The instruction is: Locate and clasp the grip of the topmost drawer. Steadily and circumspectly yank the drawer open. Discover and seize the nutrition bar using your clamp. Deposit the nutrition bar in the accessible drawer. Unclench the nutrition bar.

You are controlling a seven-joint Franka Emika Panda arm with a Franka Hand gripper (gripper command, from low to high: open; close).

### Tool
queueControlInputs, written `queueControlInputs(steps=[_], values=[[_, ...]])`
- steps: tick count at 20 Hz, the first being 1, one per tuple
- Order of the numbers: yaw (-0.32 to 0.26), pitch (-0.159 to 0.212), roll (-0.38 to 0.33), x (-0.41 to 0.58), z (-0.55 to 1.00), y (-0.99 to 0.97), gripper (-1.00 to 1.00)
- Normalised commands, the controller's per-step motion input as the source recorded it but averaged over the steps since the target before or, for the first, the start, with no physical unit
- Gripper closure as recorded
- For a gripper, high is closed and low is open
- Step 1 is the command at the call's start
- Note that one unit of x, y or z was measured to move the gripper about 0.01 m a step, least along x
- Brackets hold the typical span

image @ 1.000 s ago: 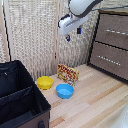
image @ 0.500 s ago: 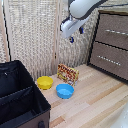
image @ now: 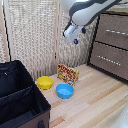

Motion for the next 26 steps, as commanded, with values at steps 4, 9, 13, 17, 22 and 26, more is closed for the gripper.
queueControlInputs(steps=[4,9,13,17,22,26], values=[[0.115,0.0,-0.374,0.0,0.0,-0.14,-1.0],[0.093,0.0,-0.375,0.0,-0.03,-0.15,-1.0],[0.064,0.0,-0.375,0.021,0.0,-0.15,-1.0],[0.043,0.0,-0.375,0.018,0.0,-0.18,-1.0],[0.032,-0.005,-0.35,0.0,0.01,-0.33,-1.0],[0.011,-0.024,-0.18,0.006,0.04,-0.62,-1.0]])
